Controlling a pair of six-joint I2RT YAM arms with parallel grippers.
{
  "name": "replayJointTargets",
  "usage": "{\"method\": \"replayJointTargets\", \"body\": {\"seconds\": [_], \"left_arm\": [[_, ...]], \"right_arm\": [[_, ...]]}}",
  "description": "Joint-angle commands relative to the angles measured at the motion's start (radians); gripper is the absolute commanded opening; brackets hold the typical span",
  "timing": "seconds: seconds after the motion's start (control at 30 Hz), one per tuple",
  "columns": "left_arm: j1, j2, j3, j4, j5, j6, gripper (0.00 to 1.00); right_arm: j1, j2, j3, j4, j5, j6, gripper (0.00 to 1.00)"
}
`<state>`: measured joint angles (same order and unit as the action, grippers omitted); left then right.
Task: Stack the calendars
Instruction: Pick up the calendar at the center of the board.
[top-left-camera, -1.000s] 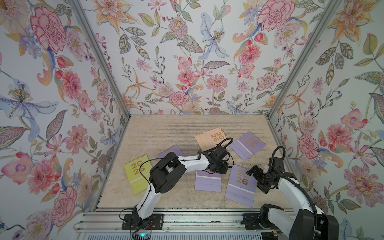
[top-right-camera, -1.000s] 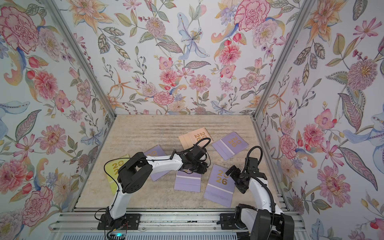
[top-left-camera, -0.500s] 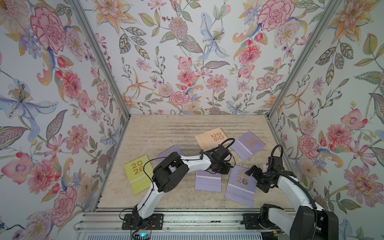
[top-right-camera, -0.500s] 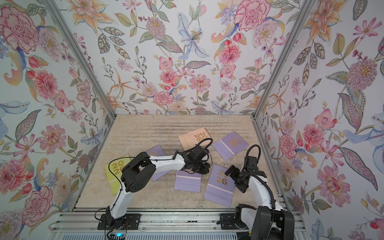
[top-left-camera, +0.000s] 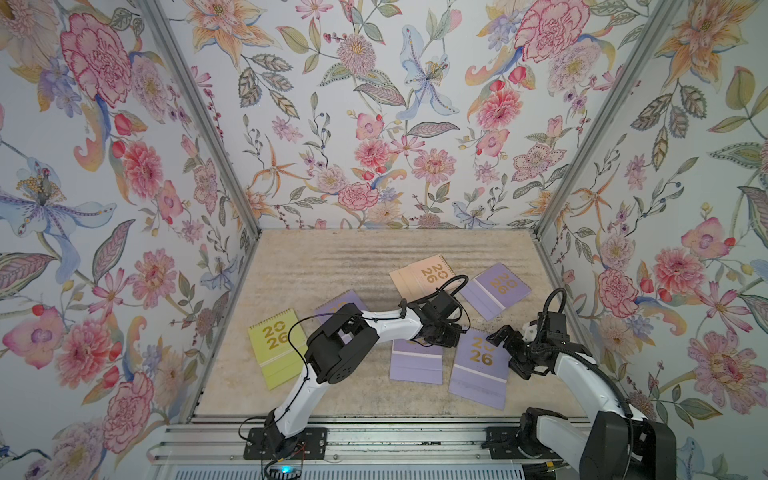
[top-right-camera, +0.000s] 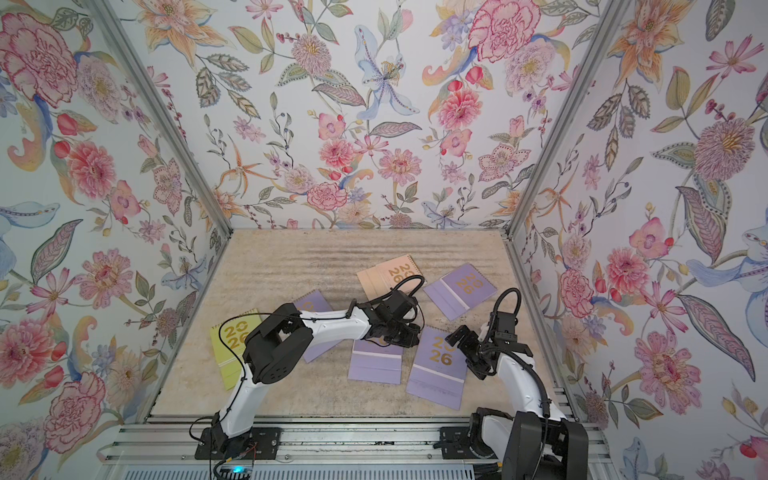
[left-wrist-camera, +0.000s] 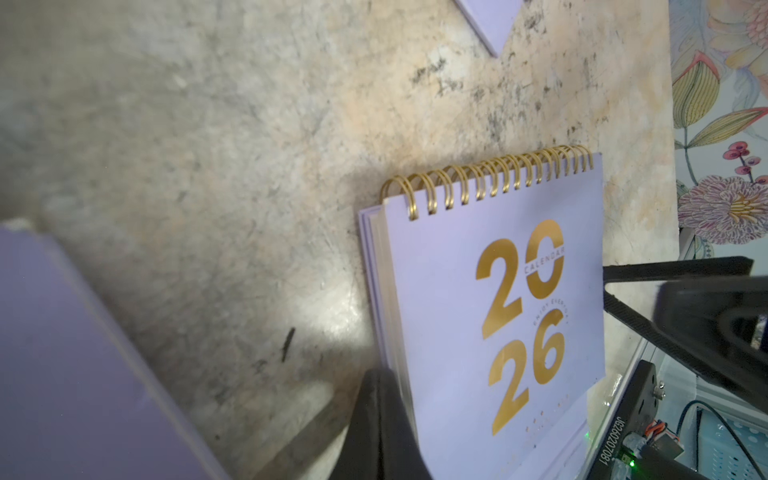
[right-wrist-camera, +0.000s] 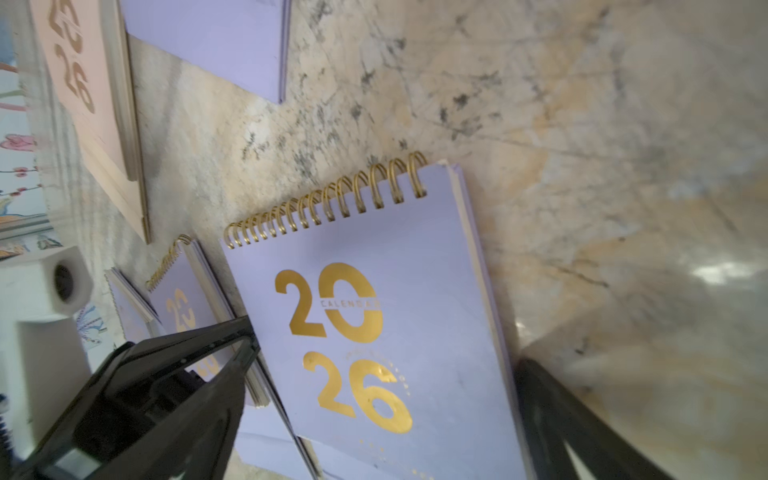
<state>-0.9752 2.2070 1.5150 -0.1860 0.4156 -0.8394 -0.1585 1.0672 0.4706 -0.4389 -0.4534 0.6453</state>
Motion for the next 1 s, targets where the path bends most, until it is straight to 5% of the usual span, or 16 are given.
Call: {"method": "replayJointTargets", "body": {"seconds": [0.0,0.53,0.97], "left_arm": [[-0.030,0.049,-0.002,0.035,0.084,-0.033,0.00],[0.015,0.034,0.007,0.076,0.106,-0.064,0.00],[0.049,0.002,-0.002,0.079,0.099,-0.072,0.00]], "right_arm": [[0.012,-0.036,-0.006,0.165,-0.242,0.091,0.99],[0.006,-0.061,-0.020,0.214,-0.309,0.128,0.73],[0.010,-0.036,0.003,0.200,-0.229,0.115,0.37]]}}
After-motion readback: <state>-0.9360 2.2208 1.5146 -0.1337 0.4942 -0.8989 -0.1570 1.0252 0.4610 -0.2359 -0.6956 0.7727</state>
